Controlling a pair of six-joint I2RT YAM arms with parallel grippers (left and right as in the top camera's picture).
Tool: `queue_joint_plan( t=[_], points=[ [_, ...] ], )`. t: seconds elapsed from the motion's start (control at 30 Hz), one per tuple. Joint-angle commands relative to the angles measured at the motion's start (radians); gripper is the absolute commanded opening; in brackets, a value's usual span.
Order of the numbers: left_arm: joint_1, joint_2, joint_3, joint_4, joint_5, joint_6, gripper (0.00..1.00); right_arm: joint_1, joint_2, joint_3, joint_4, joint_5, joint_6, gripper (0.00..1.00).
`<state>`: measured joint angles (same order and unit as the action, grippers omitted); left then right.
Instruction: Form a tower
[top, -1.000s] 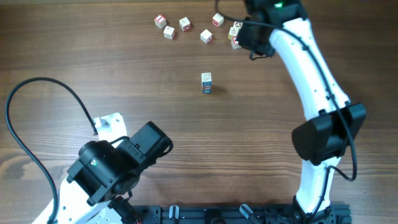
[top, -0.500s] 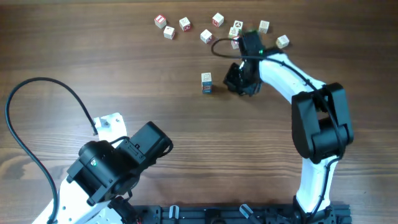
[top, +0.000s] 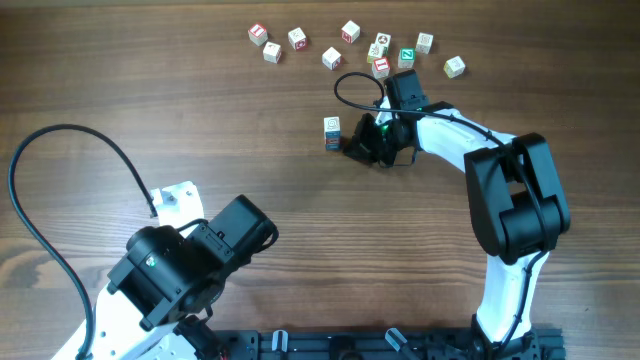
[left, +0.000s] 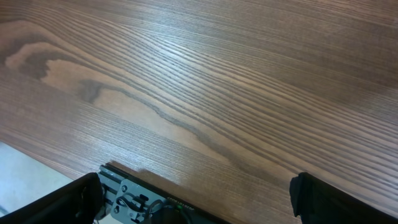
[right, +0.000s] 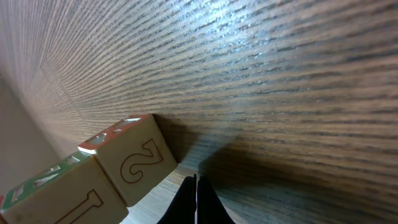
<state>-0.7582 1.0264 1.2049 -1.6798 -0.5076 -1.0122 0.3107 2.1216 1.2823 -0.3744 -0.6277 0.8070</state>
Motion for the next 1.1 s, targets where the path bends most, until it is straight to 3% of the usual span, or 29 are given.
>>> queue_joint_plan(
  t=[0.0,0.43,0.53,0.7,0.8,0.83,0.87,0.9,1.07],
  points=[
    [0.001,-0.005,0.0,0.0,-0.007,-0.02,1.0,0.0,0.019,-0.028,0.019,0.02,0.008,0.04],
    [0.001,-0.005,0.0,0.0,-0.007,-0.02,1.0,-0.027,0.018,-0.026,0.054,0.149,0.04,0.05],
    [0.001,-0.005,0.0,0.0,-0.007,-0.02,1.0,-0.048,-0.035,-0.012,-0.06,0.29,0.031,0.05],
    [0.001,-0.005,0.0,0.0,-0.007,-0.02,1.0,-0.085,-0.331,0.003,-0.299,0.55,-0.083,0.05],
    [0.001,-0.005,0.0,0.0,-0.007,-0.02,1.0,-0.084,-0.629,0.003,-0.412,0.7,-0.158,0.05],
    [0.001,-0.005,0.0,-0.001,-0.007,-0.02,1.0,-0.084,-0.716,0.003,-0.433,0.724,-0.169,0.12],
    [0.001,-0.005,0.0,0.0,-0.007,-0.02,1.0,-0.084,-0.801,0.003,-0.449,0.739,-0.186,0.31],
    [0.001,-0.005,0.0,0.0,-0.007,-0.02,1.0,-0.084,-0.911,0.003,-0.461,0.74,-0.186,1.0],
    [0.001,-0.005,0.0,0.0,-0.007,-0.02,1.0,-0.084,-1.191,0.003,-0.46,0.739,-0.175,1.0]
  ],
)
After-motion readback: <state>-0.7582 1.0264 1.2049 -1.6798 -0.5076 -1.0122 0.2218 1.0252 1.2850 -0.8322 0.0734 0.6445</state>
